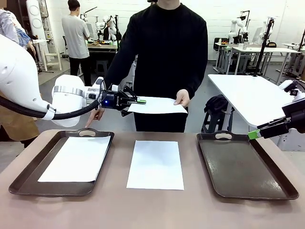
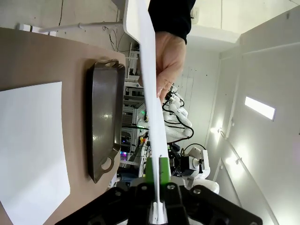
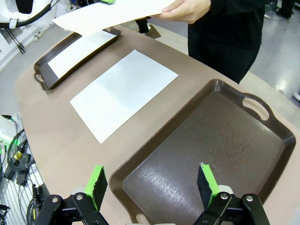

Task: Sort the A4 documents.
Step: Receive the A4 Paper.

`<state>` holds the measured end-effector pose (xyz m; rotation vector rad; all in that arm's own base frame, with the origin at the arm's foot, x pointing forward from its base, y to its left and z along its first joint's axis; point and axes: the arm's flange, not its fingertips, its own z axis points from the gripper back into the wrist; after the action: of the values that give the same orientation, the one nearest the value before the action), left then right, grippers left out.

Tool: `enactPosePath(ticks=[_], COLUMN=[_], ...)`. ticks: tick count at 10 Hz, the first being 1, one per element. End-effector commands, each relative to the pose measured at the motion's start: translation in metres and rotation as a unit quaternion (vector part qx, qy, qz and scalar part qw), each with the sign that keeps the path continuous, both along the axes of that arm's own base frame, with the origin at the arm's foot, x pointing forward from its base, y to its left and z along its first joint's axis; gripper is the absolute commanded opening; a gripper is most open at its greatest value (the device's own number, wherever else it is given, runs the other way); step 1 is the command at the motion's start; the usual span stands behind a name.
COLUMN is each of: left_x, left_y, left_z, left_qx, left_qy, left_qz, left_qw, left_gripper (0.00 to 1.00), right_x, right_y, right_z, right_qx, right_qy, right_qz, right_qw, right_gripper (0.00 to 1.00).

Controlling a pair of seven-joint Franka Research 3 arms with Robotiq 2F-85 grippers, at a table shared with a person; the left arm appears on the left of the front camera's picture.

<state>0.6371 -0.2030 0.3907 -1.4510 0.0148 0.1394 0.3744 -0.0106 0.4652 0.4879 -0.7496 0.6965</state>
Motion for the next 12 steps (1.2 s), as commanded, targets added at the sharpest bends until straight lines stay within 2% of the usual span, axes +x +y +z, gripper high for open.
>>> enactPosePath(ticks=[1,6,7,12], left_x=[0.0008,0.0021,0.0007,0.0007], left_y=[0.0006,0.0046,0.0025,0.0025], left_z=[0.003,0.0049,0.0013,0.0013], left_qx=[-0.001,-0.009,0.001,0.001], left_qy=[-0.005,-0.014,-0.002,-0.002], left_qz=[-0.001,0.003,0.002,0.002], left_qw=[1.0,1.0,1.0,1.0], left_gripper=[0.0,0.0,0.0,0.0], right_x=[0.0048,0.0048,0.0048,0.0048], right_y=[0.0003,0.0003,0.0003,0.0003], right_z=[-0.0033,-0.0033,-0.0033,-0.0033], right_qx=[0.011,0.011,0.011,0.011], right_qy=[-0.007,-0.007,-0.007,-0.007], right_qz=[0.007,0.007,0.007,0.007], right_qw=[1.0,1.0,1.0,1.0], right_gripper=[1.0,1.0,1.0,1.0])
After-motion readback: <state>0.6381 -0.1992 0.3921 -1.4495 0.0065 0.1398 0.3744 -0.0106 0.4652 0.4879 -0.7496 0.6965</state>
